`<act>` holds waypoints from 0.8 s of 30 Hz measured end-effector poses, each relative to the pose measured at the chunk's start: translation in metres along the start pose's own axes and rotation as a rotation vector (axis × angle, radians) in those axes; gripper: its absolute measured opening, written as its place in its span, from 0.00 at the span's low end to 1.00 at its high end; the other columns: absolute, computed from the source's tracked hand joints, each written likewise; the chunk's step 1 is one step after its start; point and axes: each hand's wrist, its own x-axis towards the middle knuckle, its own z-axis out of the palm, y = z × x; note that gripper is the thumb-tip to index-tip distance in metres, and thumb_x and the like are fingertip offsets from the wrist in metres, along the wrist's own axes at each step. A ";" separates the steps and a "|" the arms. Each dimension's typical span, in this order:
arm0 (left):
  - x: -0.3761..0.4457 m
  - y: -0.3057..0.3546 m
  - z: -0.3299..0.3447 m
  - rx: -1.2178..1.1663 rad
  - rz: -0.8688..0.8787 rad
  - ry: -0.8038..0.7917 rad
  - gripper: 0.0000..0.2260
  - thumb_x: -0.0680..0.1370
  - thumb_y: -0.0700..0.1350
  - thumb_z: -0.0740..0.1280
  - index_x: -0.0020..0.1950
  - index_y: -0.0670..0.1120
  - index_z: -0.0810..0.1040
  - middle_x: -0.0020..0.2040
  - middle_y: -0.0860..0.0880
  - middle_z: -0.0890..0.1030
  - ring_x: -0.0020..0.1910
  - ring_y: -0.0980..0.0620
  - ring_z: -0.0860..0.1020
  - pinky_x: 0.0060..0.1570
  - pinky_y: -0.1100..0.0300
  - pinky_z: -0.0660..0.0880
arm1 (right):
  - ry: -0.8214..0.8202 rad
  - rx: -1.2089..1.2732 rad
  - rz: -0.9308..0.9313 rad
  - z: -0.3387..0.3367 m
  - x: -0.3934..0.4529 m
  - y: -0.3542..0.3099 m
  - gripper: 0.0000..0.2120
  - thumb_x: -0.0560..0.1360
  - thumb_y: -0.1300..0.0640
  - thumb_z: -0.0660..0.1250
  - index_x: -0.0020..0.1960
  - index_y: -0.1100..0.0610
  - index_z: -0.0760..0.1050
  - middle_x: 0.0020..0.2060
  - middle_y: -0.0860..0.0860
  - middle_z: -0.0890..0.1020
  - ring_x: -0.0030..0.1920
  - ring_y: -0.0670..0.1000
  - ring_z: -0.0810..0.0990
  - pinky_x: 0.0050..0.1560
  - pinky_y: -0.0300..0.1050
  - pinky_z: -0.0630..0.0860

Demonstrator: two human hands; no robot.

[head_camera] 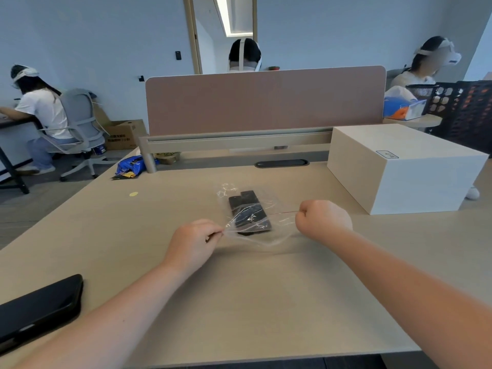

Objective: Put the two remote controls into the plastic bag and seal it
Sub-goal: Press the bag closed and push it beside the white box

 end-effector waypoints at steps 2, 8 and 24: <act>-0.002 0.001 0.003 0.033 0.032 -0.023 0.08 0.71 0.47 0.66 0.46 0.48 0.83 0.43 0.51 0.84 0.41 0.54 0.77 0.41 0.59 0.74 | 0.032 -0.047 -0.051 0.002 -0.003 -0.006 0.10 0.73 0.56 0.55 0.42 0.58 0.74 0.38 0.52 0.75 0.40 0.57 0.74 0.35 0.42 0.69; -0.003 0.002 0.009 0.189 0.147 -0.024 0.15 0.72 0.56 0.57 0.39 0.52 0.81 0.39 0.57 0.82 0.36 0.53 0.80 0.30 0.65 0.73 | 0.142 -0.174 -0.107 0.001 -0.005 -0.016 0.11 0.74 0.56 0.55 0.47 0.57 0.76 0.43 0.54 0.77 0.52 0.56 0.72 0.41 0.45 0.69; -0.008 -0.005 0.008 0.167 0.200 0.149 0.11 0.73 0.53 0.61 0.37 0.49 0.79 0.34 0.53 0.81 0.34 0.53 0.73 0.28 0.64 0.68 | 0.192 -0.095 -0.832 0.044 -0.009 -0.061 0.07 0.68 0.60 0.71 0.31 0.57 0.79 0.25 0.53 0.80 0.27 0.57 0.79 0.27 0.45 0.77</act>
